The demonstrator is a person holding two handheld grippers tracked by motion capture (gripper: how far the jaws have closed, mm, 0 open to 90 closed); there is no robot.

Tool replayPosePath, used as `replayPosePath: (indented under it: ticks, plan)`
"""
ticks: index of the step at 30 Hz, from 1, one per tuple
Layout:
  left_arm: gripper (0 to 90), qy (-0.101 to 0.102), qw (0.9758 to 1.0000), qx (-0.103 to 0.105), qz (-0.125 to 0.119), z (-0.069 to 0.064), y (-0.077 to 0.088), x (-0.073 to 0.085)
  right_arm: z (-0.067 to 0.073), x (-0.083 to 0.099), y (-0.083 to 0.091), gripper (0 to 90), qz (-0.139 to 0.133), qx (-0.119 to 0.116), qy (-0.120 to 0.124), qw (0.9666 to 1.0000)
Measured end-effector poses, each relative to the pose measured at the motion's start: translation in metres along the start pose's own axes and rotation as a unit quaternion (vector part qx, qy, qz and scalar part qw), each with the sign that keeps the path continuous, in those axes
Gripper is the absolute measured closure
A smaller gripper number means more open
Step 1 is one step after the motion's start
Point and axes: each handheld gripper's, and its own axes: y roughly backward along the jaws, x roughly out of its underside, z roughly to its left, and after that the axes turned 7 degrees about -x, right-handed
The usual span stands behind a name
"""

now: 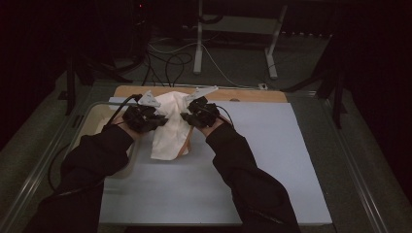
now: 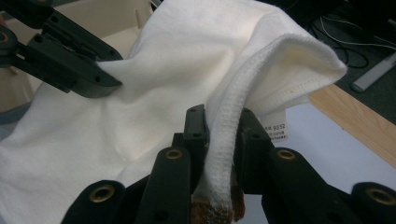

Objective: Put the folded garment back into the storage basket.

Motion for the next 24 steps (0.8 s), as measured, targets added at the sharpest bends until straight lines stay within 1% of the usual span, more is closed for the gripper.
replayPosePath:
  ticks: [8, 10, 18, 22, 24]
  plan:
    - [86.8, 0.003, 0.9999, -0.012, 0.005, 0.011, 0.014, 0.009, 0.012, -0.014, -0.011, 77.3, 0.002, -0.006, 0.015, 0.9999]
    - [86.9, 0.006, 0.9999, -0.013, 0.005, 0.014, 0.018, 0.011, 0.014, -0.017, -0.014, 77.3, 0.000, -0.009, 0.016, 0.9998]
    - [86.9, 0.006, 0.9997, -0.022, 0.011, 0.023, 0.029, 0.018, 0.025, -0.029, -0.022, 77.3, -0.003, -0.014, 0.023, 0.9996]
    - [86.8, 0.009, 0.9996, -0.024, 0.013, 0.027, 0.034, 0.021, 0.029, -0.035, -0.026, 77.3, -0.002, -0.018, 0.026, 0.9995]
    - [86.8, 0.013, 0.9994, -0.028, 0.013, 0.030, 0.036, 0.022, 0.030, -0.037, -0.028, 77.3, -0.003, -0.018, 0.028, 0.9994]
